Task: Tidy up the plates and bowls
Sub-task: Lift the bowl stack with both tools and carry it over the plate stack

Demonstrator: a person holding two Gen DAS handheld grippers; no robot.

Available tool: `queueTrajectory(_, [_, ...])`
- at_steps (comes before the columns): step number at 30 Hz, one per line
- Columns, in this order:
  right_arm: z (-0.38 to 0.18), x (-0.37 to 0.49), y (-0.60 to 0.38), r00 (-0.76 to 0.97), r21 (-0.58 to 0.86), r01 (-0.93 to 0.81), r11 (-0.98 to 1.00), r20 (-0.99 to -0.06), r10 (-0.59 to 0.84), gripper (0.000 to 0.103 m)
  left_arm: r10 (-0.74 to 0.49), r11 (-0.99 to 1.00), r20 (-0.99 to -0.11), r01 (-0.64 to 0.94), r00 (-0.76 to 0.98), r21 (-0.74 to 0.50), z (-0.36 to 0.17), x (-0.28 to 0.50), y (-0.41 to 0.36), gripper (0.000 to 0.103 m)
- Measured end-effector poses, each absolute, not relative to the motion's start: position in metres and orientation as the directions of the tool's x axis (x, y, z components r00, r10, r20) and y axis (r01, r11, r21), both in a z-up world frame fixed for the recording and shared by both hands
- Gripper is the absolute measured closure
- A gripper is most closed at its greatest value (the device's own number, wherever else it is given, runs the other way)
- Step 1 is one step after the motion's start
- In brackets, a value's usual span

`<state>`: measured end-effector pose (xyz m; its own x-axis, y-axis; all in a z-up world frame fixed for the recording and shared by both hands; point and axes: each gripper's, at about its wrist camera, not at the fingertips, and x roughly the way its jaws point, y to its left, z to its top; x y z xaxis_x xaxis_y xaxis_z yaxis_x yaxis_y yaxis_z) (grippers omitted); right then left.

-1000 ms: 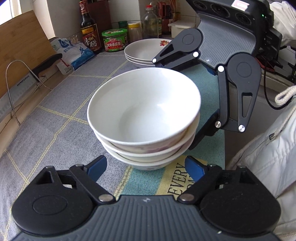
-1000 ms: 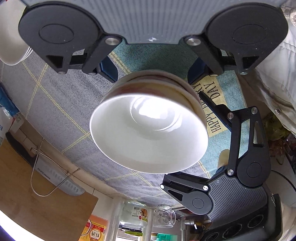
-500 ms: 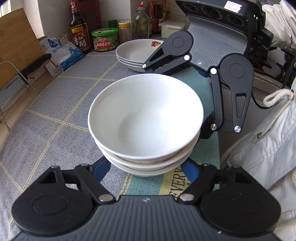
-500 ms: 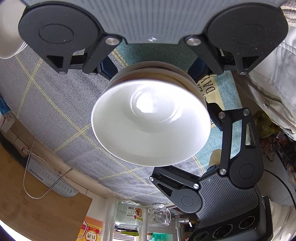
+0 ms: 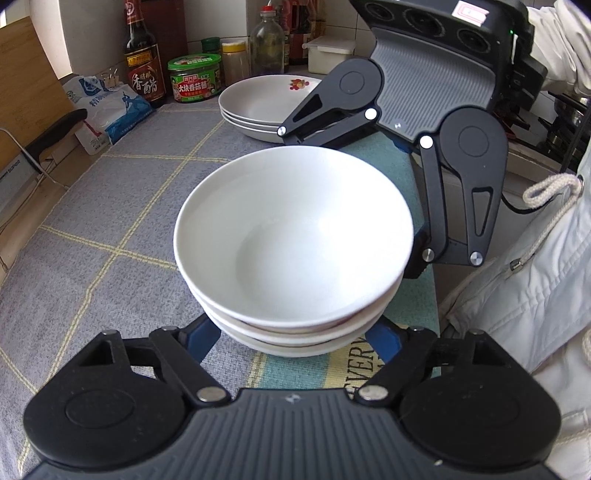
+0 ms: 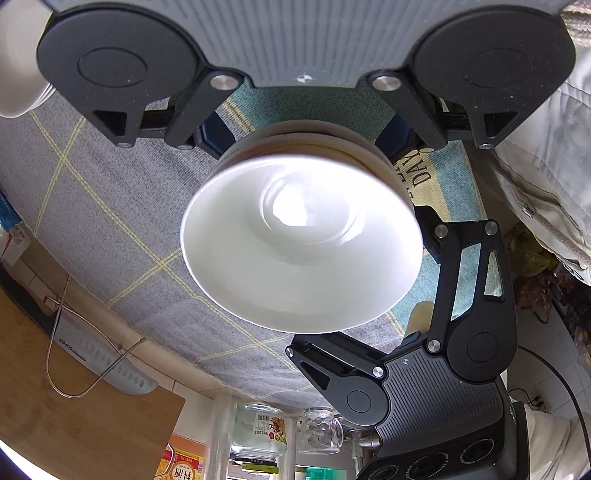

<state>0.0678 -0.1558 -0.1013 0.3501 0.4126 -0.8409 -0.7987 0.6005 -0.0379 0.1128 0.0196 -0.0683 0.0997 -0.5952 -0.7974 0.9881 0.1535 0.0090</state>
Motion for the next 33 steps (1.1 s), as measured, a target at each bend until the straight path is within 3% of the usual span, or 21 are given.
queueTrajectory(33, [-0.092,0.067,-0.158,0.344,-0.03,-0.8,0.599,-0.842,0.416,0.017,-0.584,0.158,-0.803,0.987,0.12,0.033,-0.054,0.109,0.014,0.02])
